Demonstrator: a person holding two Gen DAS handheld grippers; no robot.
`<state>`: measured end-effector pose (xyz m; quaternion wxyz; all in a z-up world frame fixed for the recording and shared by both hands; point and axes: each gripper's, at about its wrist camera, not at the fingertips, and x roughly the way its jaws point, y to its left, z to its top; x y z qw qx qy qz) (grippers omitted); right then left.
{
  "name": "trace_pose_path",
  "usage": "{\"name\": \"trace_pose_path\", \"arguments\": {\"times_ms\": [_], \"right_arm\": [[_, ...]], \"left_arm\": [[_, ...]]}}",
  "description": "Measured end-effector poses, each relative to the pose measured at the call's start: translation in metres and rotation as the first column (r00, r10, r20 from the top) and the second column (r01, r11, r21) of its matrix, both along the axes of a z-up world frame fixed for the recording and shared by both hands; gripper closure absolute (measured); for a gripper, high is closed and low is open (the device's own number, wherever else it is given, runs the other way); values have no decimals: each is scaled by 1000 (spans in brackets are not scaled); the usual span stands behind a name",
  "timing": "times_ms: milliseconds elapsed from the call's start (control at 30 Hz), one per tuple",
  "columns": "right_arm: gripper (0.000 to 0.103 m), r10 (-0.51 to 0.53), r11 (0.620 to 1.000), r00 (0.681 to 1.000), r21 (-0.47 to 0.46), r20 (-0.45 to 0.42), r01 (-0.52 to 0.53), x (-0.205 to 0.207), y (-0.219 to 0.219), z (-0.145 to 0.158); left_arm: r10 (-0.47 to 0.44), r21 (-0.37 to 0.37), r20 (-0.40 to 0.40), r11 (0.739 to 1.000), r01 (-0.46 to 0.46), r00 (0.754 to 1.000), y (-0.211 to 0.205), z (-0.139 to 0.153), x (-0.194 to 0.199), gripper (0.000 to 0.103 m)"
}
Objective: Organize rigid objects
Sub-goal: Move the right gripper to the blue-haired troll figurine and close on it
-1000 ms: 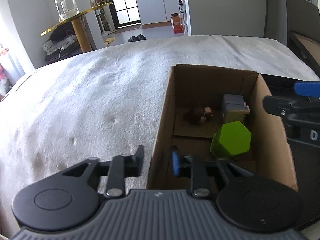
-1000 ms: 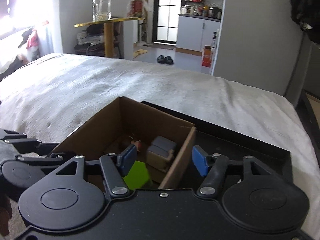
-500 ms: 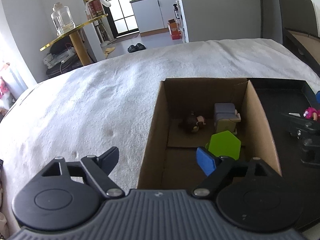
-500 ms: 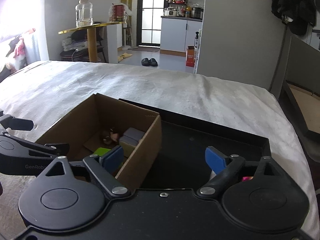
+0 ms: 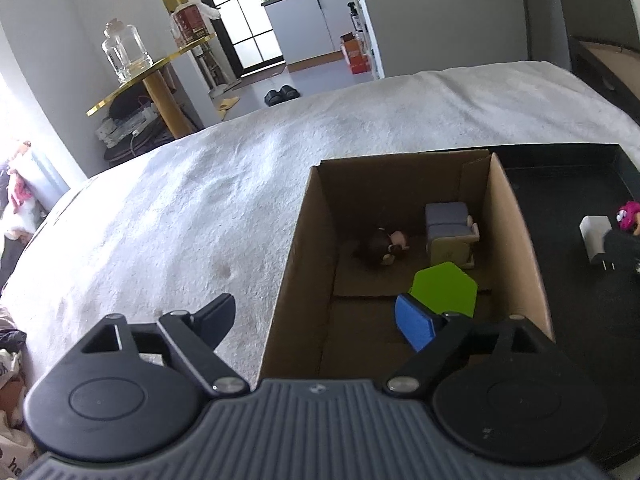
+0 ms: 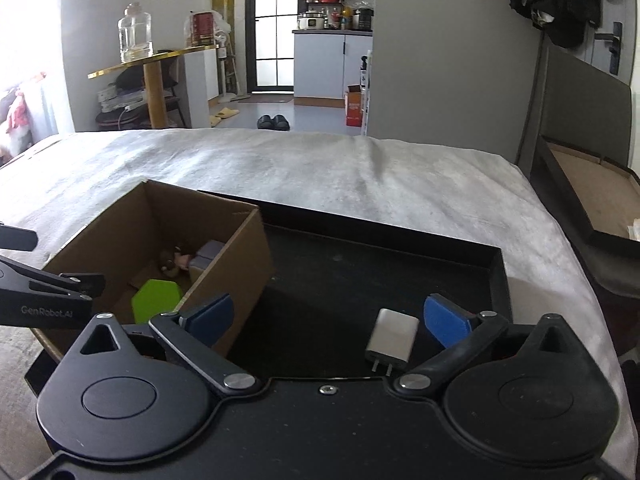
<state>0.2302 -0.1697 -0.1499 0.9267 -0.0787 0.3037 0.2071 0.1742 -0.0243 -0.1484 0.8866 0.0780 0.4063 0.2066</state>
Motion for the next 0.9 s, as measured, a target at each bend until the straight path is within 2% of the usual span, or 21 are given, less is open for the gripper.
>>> {"name": "trace_pose_path", "arguments": {"times_ms": [67, 600, 667, 900], "right_arm": [[0, -7, 1000, 1000, 2, -6, 7, 1, -6, -3], [1, -112, 993, 991, 35, -70, 115, 15, -65, -32], [3, -123, 991, 990, 45, -75, 126, 17, -71, -36], [22, -151, 987, 981, 34, -123, 156, 32, -84, -56]], "left_arm": [[-1, -10, -1, 1000, 1, 1000, -2, 0, 1, 17], [-23, 55, -45, 998, 26, 999, -28, -5, 15, 16], [-23, 60, -49, 998, 26, 999, -31, -6, 16, 16], [-24, 82, -63, 996, 29, 998, -37, -8, 20, 16]]}}
